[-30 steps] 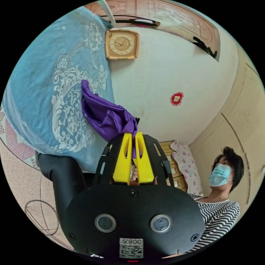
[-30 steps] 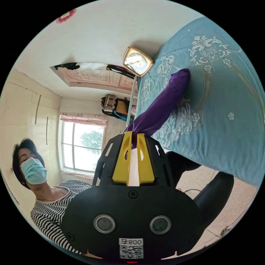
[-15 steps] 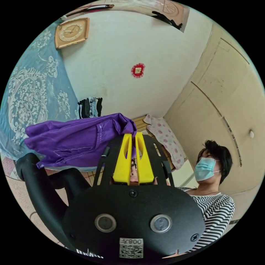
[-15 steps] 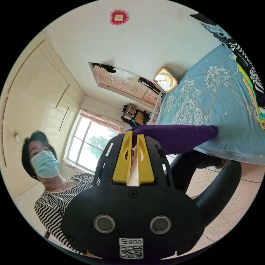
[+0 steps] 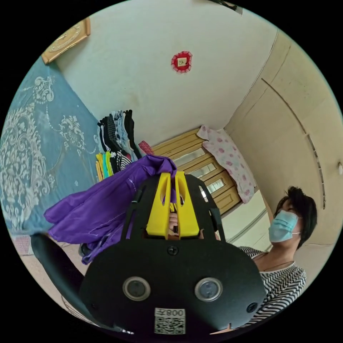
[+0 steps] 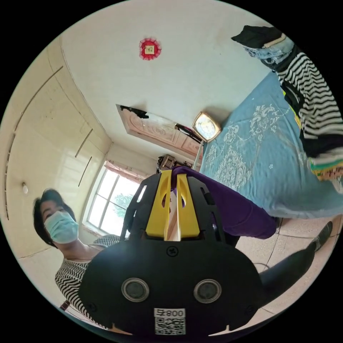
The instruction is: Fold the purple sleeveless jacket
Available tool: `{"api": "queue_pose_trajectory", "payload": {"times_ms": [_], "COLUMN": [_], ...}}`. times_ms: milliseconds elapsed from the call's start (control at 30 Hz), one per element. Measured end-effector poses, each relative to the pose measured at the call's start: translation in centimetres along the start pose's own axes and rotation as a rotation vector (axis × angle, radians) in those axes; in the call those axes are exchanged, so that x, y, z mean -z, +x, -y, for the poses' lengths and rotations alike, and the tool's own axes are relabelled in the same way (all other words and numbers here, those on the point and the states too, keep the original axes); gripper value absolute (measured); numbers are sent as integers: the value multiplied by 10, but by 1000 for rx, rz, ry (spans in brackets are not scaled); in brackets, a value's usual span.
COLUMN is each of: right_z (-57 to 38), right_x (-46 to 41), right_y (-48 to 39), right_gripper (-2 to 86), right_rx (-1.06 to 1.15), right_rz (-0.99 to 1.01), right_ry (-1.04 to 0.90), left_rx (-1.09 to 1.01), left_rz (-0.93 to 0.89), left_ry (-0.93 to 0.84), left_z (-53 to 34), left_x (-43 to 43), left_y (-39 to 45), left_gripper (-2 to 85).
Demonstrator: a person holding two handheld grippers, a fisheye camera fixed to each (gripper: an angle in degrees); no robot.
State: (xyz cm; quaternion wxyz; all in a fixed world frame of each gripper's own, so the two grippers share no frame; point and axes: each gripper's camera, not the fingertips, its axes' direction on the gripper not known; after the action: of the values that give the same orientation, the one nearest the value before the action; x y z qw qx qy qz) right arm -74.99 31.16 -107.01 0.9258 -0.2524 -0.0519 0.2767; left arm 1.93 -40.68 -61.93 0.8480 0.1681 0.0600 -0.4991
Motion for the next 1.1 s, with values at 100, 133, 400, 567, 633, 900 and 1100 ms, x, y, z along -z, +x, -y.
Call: {"api": "queue_pose_trajectory", "payload": {"times_ms": [100, 133, 400, 567, 633, 900, 1100], "right_z": [70, 101, 225, 209, 190, 108, 75], "right_x": [53, 77, 269, 393, 430, 529, 557], "right_y": [1, -8, -86, 14, 75, 230, 252], "right_gripper": [12, 12, 15, 18, 18, 19, 17], "right_rx": [42, 83, 373, 203, 72, -230, -269], "right_rz": [44, 48, -144, -322, -358, -289, -331], "right_ry": [58, 78, 170, 193, 200, 230, 222], "left_rx": [-68, -117, -443, -348, -252, -6, 35], "left_rz": [-10, -23, -33, 25, 80, 165, 235], "left_ry": [6, 9, -72, -234, -313, -513, -564], "left_z": [55, 79, 163, 138, 117, 51, 33], "left_x": [-70, -101, -313, -458, -502, -623, -679], "left_y": [12, 23, 81, -1, -46, -149, -178], "left_gripper": [24, 24, 25, 25, 25, 27, 28]}}
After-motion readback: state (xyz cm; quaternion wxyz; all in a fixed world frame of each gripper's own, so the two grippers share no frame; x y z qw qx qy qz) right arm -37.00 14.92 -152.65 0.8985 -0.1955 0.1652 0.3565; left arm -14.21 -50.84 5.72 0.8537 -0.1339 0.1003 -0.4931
